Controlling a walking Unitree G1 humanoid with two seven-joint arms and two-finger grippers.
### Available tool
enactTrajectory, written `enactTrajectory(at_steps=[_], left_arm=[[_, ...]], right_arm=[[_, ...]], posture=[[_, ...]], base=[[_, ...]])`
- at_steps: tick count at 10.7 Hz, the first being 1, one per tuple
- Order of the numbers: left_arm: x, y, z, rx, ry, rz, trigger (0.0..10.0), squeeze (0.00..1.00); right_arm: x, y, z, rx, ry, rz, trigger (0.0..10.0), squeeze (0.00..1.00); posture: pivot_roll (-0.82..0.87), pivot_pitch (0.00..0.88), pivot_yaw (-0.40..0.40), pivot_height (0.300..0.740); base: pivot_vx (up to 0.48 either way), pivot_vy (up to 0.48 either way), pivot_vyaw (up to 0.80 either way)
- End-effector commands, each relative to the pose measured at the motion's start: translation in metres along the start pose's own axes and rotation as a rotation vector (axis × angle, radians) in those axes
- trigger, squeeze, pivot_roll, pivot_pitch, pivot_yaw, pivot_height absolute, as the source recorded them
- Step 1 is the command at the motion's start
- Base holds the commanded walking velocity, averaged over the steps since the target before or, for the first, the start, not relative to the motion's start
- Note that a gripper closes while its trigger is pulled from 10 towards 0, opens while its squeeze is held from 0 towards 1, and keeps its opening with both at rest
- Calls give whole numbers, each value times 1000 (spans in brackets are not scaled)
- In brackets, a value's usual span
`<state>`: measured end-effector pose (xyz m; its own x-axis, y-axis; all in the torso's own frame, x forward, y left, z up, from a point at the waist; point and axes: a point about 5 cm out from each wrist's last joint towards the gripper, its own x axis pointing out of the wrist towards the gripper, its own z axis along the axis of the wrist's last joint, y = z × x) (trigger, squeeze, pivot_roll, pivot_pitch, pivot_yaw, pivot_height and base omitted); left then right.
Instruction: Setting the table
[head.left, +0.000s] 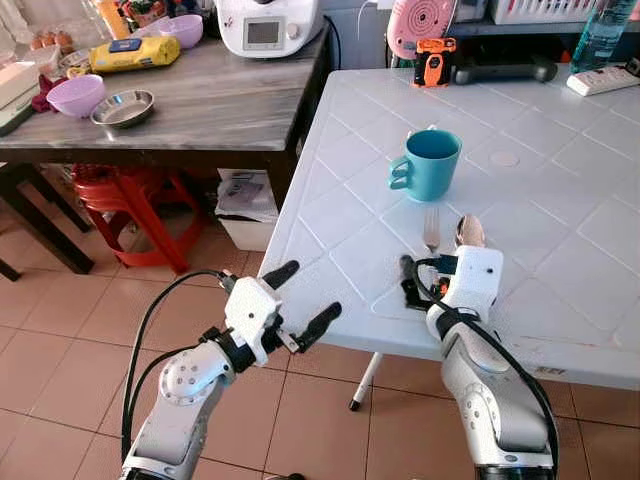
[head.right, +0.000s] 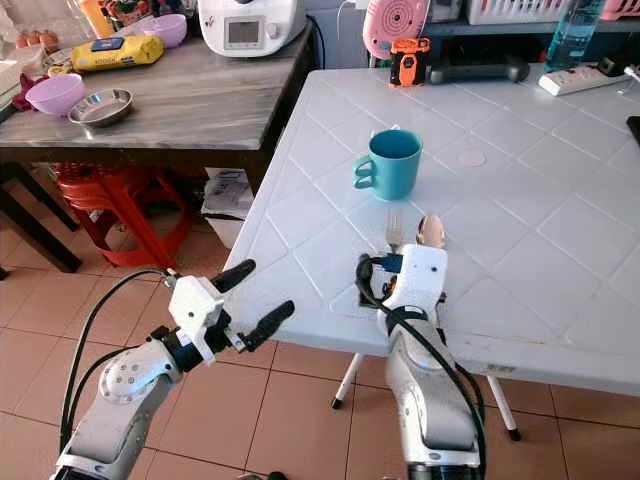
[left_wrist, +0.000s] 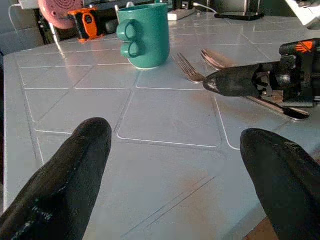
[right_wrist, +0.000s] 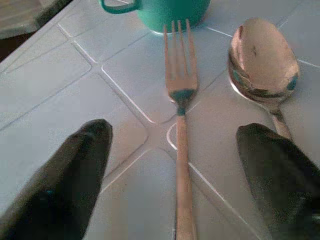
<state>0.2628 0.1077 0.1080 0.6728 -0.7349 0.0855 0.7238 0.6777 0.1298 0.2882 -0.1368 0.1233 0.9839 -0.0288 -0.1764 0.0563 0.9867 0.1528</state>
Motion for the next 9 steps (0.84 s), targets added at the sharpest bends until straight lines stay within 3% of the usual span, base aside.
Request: enactTrajectory(at_steps=[1,6,9], left_arm=[[-2,-2,-1,14,5,-23,10000,0],[0,-10,3,13,-15,-83,10000,0],[-1,-13,1,13,-8,-88,10000,0]], right_arm=[[2,-1,-6,-2,47,-15,0,0],[4,-18,-26,-61,201,-93,0,0],[10,-29,-20,-88,202,-120,0,0]], posture=[[-88,125,118,740],[-88,123,112,740],[-87,124,111,740]], base=[[0,0,0],[0,0,0],[0,0,0]])
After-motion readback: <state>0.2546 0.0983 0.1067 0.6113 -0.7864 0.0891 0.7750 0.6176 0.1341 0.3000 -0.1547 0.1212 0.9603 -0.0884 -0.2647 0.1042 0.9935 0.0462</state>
